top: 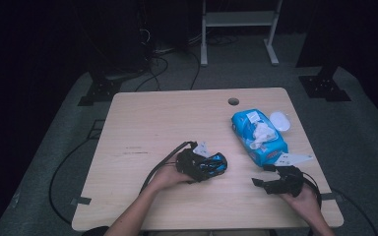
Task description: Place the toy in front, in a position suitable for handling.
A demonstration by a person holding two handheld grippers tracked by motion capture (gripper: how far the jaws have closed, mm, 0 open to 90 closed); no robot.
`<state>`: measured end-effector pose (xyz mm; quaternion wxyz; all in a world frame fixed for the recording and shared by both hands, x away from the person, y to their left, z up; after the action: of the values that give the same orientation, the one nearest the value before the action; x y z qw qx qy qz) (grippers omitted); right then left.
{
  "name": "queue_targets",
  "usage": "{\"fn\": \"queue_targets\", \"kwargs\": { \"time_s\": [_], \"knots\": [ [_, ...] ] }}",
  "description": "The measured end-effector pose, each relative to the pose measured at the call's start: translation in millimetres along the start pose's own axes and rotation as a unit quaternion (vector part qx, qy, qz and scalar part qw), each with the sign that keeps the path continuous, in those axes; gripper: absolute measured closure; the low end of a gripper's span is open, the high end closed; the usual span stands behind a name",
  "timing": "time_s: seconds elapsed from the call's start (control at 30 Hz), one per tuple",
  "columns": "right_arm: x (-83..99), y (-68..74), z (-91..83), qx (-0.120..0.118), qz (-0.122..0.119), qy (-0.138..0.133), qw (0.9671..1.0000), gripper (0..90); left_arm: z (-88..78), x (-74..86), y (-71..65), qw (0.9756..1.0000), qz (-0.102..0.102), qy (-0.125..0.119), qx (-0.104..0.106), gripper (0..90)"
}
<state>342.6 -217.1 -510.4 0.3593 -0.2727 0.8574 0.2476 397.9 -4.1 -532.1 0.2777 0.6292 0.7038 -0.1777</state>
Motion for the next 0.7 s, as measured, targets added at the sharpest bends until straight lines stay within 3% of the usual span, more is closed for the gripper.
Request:
{"fn": "queue_targets", "kwargs": {
  "time_s": [0.17, 0.33, 0.43, 0.6, 0.7],
  "knots": [
    [-1.5, -2.2, -2.5, 0.005, 0.003, -0.006, 1.0, 25.5, -9.6, -3.0, -0.4, 0.9997, 0.0, -0.023, -0.012, 16.4],
    [-9.0, -3.7, -9.1, 0.008, 0.006, -0.027, 0.9996, 25.5, -31.6, -4.5, -0.1, 0.9984, 0.001, -0.049, -0.028, 13.8],
    [-14.3, -5.9, -13.8, 0.014, 0.005, -0.038, 0.9992, 25.5, -48.7, -3.1, 0.6, 0.9961, -0.015, -0.079, -0.036, 11.9],
    [-23.9, -7.5, -22.0, 0.011, 0.013, -0.05, 0.9986, 25.5, -65.5, 5.7, 3.1, 0.9915, -0.041, -0.109, -0.059, 9.2],
    [-32.9, -8.2, -26.7, 0.018, 0.003, -0.056, 0.9983, 25.5, -68.2, 10.7, 3.5, 0.9889, -0.056, -0.127, -0.053, 9.2]
  ]
}}
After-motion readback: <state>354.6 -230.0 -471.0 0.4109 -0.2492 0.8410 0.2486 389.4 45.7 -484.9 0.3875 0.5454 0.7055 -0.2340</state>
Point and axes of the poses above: each handheld gripper's, and its own axes: z roughly forward along the jaws, x roughly out of its underside, y roughly to its left, the point moved 9 cm from there along z, roughly forward along the jaws, and after that the axes turned 8 degrees about z, right-handed, at the moved point
